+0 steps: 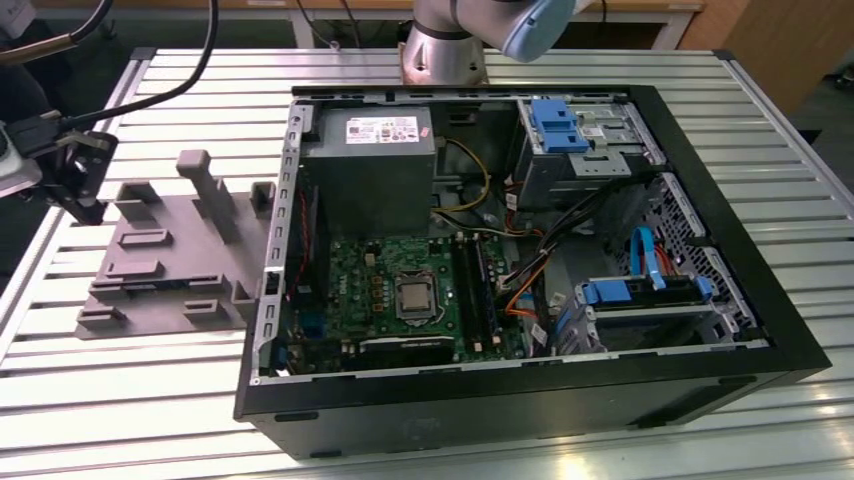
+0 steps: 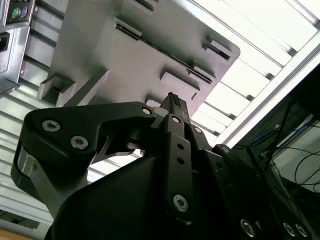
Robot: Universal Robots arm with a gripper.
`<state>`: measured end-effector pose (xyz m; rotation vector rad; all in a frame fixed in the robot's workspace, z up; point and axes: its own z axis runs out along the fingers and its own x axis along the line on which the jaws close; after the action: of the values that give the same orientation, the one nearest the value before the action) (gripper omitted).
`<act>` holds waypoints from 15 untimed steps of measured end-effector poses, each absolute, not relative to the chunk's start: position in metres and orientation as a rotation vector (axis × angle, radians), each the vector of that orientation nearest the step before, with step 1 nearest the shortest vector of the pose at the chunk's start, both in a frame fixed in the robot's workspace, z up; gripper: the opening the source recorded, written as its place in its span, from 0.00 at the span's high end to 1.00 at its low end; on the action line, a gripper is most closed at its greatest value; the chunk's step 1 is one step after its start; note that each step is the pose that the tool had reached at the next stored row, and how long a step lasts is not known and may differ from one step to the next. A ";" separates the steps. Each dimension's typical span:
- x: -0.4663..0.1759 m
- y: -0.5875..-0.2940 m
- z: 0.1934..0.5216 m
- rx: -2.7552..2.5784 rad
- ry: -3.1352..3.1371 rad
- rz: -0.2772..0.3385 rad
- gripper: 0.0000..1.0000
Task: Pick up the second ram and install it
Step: 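Pick up the second ram and move it above second insertion slot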
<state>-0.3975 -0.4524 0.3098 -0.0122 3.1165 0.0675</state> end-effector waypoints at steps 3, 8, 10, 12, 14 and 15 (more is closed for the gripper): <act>-0.398 -0.452 0.310 -0.096 3.116 0.068 0.89; -0.398 -0.452 0.309 -0.239 3.111 0.070 0.89; -0.398 -0.452 0.309 -0.295 3.106 0.071 0.89; -0.398 -0.452 0.309 -0.351 3.102 0.071 0.89; -0.398 -0.452 0.309 -0.407 3.095 0.072 0.89; -0.397 -0.452 0.309 -0.437 3.092 0.072 0.89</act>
<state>-0.3975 -0.4524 0.3088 -0.4373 3.0916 0.0722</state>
